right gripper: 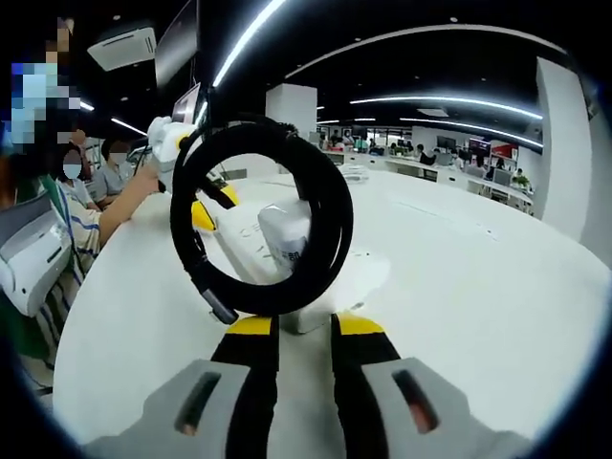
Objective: Straighten the power strip on the desk, plug the charger into it
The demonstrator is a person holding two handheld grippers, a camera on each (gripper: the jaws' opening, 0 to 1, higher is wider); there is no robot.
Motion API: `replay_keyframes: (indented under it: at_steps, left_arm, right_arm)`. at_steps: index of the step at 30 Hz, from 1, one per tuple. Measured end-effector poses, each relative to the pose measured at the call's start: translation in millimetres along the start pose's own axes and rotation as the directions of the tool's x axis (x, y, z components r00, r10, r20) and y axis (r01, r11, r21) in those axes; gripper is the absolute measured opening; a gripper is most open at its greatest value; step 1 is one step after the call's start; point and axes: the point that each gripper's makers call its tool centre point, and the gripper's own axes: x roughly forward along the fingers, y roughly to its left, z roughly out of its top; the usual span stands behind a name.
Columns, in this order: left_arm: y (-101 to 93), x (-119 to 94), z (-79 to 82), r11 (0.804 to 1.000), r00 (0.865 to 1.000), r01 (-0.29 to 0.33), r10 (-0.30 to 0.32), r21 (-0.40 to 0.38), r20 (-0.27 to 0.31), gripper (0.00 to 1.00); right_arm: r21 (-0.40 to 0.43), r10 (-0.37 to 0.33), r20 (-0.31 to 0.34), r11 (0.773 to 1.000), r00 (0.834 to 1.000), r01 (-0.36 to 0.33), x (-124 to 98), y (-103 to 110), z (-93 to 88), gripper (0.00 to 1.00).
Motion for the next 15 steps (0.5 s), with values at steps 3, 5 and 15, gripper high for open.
replay_keyframes:
  at_steps: [3, 5, 15]
  left_arm:
    - [-0.5, 0.0, 0.0, 1.0, 1.0, -0.002, 0.002, 0.001, -0.001, 0.28]
    - [-0.6, 0.3, 0.0, 1.0, 1.0, -0.003, 0.003, 0.0, -0.001, 0.28]
    - [0.2, 3.4, -0.4, 1.0, 1.0, -0.014, 0.014, -0.001, -0.001, 0.28]
  right_arm:
    - [0.0, -0.007, -0.003, 1.0, 1.0, 0.007, -0.2, -1.2, -0.5, 0.19]
    - [-0.001, -0.007, -0.003, 1.0, 1.0, 0.007, -0.6, -1.4, -0.7, 0.19]
    - [0.015, -0.001, -0.006, 1.0, 1.0, 0.001, -1.4, -2.9, -2.7, 0.19]
